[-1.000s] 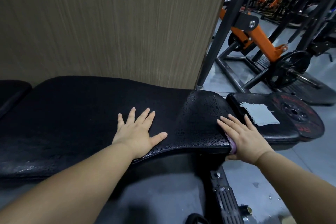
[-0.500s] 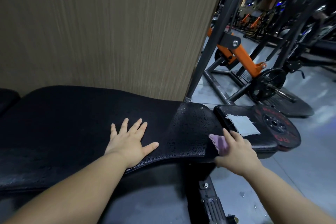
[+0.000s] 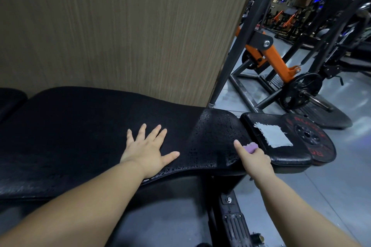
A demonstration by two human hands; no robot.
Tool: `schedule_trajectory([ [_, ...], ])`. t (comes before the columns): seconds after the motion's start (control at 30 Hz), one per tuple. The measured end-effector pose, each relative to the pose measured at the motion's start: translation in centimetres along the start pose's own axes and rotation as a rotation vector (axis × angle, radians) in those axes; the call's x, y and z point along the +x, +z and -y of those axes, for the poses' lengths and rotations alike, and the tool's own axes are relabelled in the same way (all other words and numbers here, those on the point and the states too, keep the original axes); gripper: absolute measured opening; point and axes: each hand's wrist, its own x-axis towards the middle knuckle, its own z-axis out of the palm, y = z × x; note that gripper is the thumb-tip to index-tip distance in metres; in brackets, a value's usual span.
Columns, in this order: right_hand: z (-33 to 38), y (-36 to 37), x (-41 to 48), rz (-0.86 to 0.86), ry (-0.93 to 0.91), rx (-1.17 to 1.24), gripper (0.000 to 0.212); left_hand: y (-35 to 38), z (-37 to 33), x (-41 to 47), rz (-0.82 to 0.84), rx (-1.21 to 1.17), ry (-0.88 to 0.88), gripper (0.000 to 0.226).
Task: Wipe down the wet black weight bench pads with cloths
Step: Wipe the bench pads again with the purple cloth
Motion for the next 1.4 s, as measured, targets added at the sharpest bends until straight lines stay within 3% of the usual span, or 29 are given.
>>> schedule_trajectory([
  [0.07,0.1,-0.2,0.5,-0.041,-0.025,-0.069,0.082,0.0,0.0,0.1,-0.001,0.004,0.004,0.089],
  [0.5,0.8,0.4,2.7,-0.013,-0.151,-0.247,0.094,-0.1,0.0,0.2,0.008,0.018,0.000,0.088],
  [0.97,-2.3,-0.3,0.7,0.009,-0.280,-0.197,0.092,-0.3,-0.3,0.4,0.057,0.052,0.021,0.087],
  [1.07,-1.4,-0.4,1.9,0.013,-0.294,-0.219,0.087,-0.7,-1.5,1.7,0.066,0.074,0.122,0.080],
  [1.23,0.6,-0.8,5.3,0.129,-0.251,-0.136,0.105,-0.4,-5.9,4.5,0.094,0.015,0.225,0.075],
  [1.4,2.2,-1.4,7.3,0.213,-0.219,-0.016,0.098,0.0,-6.0,4.9,0.074,0.020,0.220,0.076],
])
